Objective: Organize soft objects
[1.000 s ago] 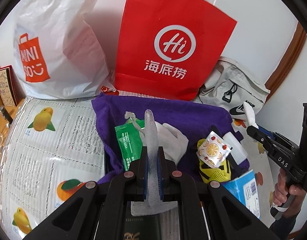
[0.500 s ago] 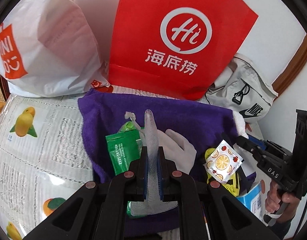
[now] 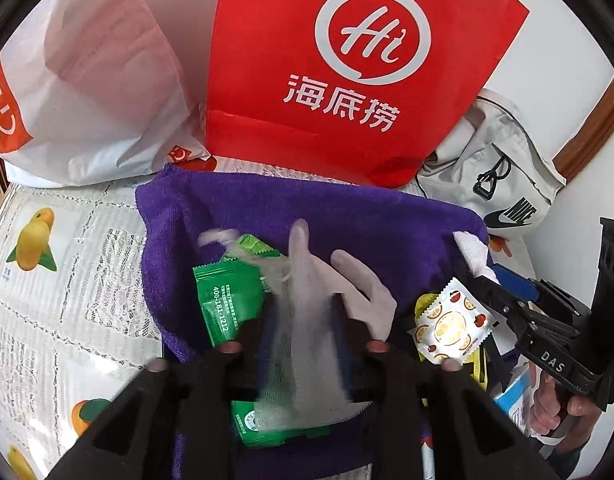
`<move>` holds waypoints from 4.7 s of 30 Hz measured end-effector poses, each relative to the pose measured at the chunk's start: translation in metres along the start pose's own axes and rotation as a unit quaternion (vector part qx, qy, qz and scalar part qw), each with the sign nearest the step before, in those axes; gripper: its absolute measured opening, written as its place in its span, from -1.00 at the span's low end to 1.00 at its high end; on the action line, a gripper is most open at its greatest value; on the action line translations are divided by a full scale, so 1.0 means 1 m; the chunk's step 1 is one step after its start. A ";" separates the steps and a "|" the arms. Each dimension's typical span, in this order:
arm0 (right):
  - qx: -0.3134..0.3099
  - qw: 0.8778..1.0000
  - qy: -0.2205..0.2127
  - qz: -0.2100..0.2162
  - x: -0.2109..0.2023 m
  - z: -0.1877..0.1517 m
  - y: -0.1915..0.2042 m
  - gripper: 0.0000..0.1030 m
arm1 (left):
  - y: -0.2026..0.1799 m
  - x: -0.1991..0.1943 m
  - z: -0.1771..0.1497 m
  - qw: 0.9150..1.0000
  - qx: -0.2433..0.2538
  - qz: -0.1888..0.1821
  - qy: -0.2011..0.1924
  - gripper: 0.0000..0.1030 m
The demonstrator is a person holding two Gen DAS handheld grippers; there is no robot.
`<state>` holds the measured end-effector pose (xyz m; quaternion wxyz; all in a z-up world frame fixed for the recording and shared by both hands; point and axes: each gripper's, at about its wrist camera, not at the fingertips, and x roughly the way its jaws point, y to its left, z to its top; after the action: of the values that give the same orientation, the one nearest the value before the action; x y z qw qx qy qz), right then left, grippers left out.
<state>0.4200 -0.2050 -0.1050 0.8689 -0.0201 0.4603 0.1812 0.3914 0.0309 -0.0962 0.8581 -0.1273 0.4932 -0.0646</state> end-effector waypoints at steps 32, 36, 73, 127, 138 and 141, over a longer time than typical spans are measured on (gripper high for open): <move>0.032 0.995 -0.086 -0.044 -0.150 -0.065 0.051 0.81 | -0.023 -0.149 -0.072 0.997 0.027 0.024 -0.069 0.38; 0.034 0.992 -0.108 -0.063 -0.180 -0.085 0.061 0.94 | -0.032 -0.174 -0.094 0.996 0.037 0.025 -0.083 0.61; 0.087 0.979 -0.152 -0.102 -0.312 -0.230 0.095 0.99 | -0.083 -0.277 -0.239 0.978 0.096 0.084 -0.162 0.89; 0.084 0.979 -0.161 -0.096 -0.325 -0.241 0.104 0.99 | -0.090 -0.289 -0.250 0.977 0.093 0.090 -0.168 0.89; 0.083 0.979 -0.161 -0.095 -0.326 -0.243 0.105 0.99 | -0.089 -0.289 -0.250 0.977 0.092 0.090 -0.169 0.89; 0.082 0.979 -0.161 -0.093 -0.326 -0.243 0.104 0.99 | -0.091 -0.289 -0.251 0.977 0.092 0.090 -0.169 0.89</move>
<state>0.0266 -0.2530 0.0322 0.9433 0.0382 0.3238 0.0621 0.0302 -0.0269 0.0487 0.9394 -0.0115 0.3425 -0.0095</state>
